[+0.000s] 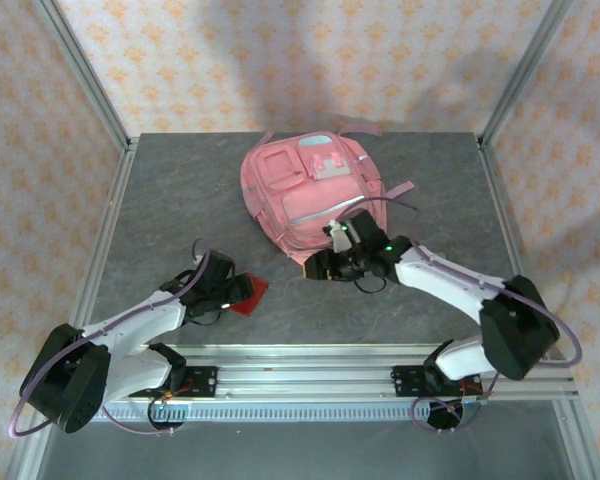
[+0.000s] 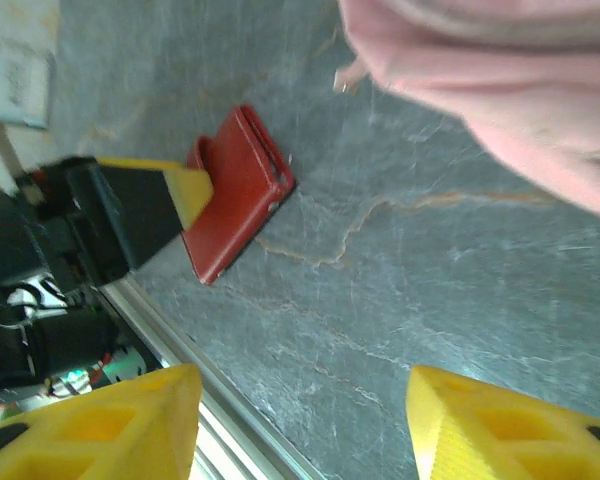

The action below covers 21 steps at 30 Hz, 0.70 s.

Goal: Pack the student bag

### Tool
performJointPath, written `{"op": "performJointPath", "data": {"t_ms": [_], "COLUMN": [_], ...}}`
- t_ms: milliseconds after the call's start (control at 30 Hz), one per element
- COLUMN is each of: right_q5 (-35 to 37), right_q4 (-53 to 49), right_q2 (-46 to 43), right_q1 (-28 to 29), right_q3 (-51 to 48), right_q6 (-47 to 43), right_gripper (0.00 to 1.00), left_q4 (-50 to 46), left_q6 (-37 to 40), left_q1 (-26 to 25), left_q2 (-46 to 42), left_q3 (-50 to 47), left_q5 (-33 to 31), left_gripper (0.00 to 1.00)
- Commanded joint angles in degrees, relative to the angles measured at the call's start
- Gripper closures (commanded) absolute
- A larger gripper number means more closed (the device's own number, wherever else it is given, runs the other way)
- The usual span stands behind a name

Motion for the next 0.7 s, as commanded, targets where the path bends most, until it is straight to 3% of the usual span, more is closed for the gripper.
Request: {"op": "performJointPath", "data": {"t_ms": [0, 100, 200, 267, 333, 433, 667], "right_q5": [-0.35, -0.68, -1.37, -1.77, -2.21, -3.87, -6.40], "right_q4": [0.80, 1.22, 2.98, 4.11, 4.88, 6.77, 7.41], "right_q2": [4.98, 10.58, 15.00, 17.46, 19.79, 23.47, 31.46], "right_q1": [2.29, 4.15, 5.43, 5.90, 6.36, 7.18, 9.46], "right_q3": [2.56, 5.01, 6.69, 7.85, 9.14, 11.06, 16.93], "right_q6": [-1.65, -1.76, -0.85, -0.11, 0.61, 1.76, 2.70], "right_gripper": [0.46, 0.49, 0.49, 0.49, 0.49, 0.49, 0.54], "left_q4": [4.65, 7.26, 8.34, 8.95, 9.70, 10.17, 11.79], "left_q6": [-2.11, -3.85, -4.37, -4.86, -5.14, -4.92, -5.03], "left_q1": [-0.40, -1.48, -2.31, -2.63, -3.00, -3.10, -3.70], "left_q2": [-1.40, -1.72, -1.12, -0.50, 0.32, 1.96, 4.13], "left_q3": [-1.89, -3.15, -4.05, -4.58, -5.16, -5.32, -5.21], "left_q5": [7.73, 9.22, 8.81, 8.48, 7.96, 7.80, 8.02], "left_gripper": [0.35, 0.45, 0.62, 0.67, 0.80, 0.87, 0.87]}}
